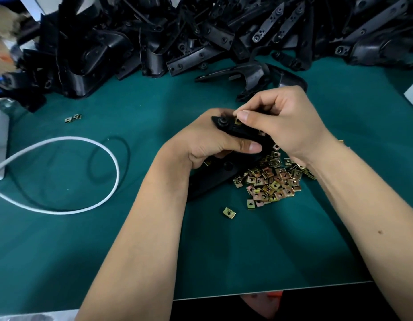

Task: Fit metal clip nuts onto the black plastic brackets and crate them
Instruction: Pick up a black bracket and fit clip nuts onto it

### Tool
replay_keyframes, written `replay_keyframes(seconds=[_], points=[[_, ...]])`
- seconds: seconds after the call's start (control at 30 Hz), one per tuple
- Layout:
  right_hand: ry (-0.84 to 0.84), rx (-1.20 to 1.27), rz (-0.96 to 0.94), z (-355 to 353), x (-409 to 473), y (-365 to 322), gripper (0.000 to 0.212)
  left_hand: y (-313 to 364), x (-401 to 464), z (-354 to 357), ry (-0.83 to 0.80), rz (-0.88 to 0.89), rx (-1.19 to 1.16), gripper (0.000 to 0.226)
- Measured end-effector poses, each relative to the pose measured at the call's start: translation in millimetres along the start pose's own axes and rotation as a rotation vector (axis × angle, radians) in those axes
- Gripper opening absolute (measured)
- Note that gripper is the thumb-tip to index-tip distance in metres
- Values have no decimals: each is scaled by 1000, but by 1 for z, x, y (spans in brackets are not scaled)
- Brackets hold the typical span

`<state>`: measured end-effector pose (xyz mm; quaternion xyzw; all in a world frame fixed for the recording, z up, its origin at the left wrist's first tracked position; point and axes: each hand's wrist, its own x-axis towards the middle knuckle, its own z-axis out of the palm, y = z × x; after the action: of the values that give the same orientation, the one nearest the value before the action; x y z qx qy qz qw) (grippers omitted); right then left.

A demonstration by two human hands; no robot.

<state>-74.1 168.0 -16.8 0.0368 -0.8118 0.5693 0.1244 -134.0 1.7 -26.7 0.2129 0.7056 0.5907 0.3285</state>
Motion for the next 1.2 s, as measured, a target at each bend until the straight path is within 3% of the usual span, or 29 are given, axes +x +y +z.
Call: replay_keyframes(seconds=[0.2, 0.4, 0.57, 0.77, 1.07, 1.2], points=[[-21, 45, 32, 1, -1, 2, 11, 0, 3, 3, 112, -24, -36, 51], [-18, 78, 78, 4, 1, 2, 11, -1, 4, 7, 203, -1, -68, 51], [-36, -128, -11, 4, -1, 3, 21, -2, 6, 7, 232, -24, -57, 48], [-64, -320, -150, 3, 0, 3, 19, 0, 2, 5, 196, -42, -2, 45], [-67, -324, -289, 2, 1, 7, 17, 4, -1, 9, 214, -61, 48, 49], [19, -319, -259, -4, -1, 5, 18, 11, -3, 17, 236, 13, -3, 37]])
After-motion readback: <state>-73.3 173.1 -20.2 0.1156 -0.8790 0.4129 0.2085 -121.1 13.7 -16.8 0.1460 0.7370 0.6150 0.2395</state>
